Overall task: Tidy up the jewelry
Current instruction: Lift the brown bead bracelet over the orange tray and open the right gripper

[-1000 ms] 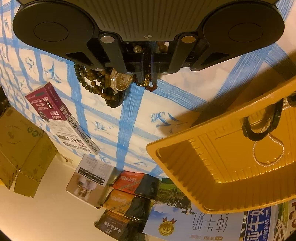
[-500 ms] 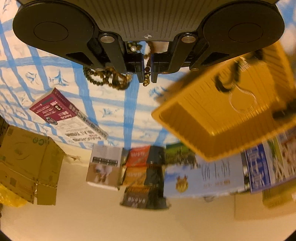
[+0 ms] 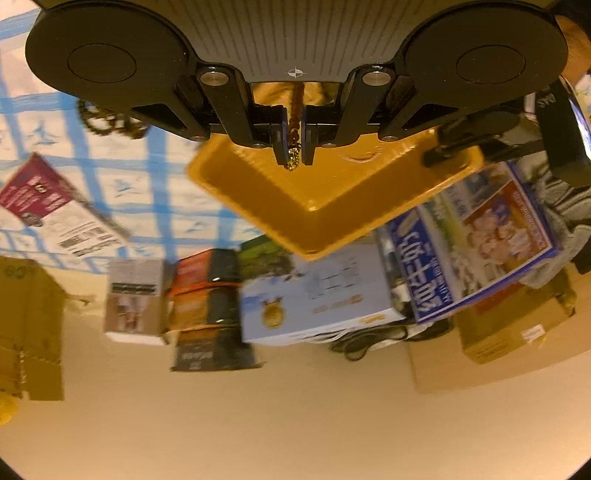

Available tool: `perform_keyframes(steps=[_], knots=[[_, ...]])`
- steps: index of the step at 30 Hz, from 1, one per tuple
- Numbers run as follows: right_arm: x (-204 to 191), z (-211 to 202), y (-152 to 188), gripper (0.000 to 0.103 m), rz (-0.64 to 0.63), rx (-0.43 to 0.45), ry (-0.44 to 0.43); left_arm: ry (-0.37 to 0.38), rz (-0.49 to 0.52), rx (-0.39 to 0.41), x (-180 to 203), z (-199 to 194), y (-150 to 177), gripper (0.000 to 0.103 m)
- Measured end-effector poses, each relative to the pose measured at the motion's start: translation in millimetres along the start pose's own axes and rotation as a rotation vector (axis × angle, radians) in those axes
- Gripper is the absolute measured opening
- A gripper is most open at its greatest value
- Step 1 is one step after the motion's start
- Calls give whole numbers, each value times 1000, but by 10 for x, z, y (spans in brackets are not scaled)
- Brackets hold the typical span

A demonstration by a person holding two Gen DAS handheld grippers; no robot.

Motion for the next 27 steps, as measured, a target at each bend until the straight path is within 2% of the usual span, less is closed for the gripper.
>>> perform_keyframes(steps=[8,19,21,23,25,27], knots=[[-448,310,58,6,-17,-39,-104,-1,-3,0,2,-4,7,19],[-646,713,208,7,10,-68,-132,-1,-5,-2,2,-5,15,19],[-635,696,200,11,22,-53,-132,-2,-5,-2,3,-12,16,19],[-617,640,191,31,34,-36,-141,-2,-4,-1,3,-14,15,19],[-546,540,195,43,51,-9,-126,-2,-4,-2,-1,-16,13,19],[-441,433,236,45,69,4,-102,-1,-2,-1,0,-15,11,19]])
Point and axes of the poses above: each gripper's, at about its wrist camera, not at the fingertips, and z roughly the way its jaws point, x to its right, y to its underside, the point moved 9 cm from there along z, roughly the way its jaws point, and after that the axes turned 1 degree about -y, right-handed, at the moved point
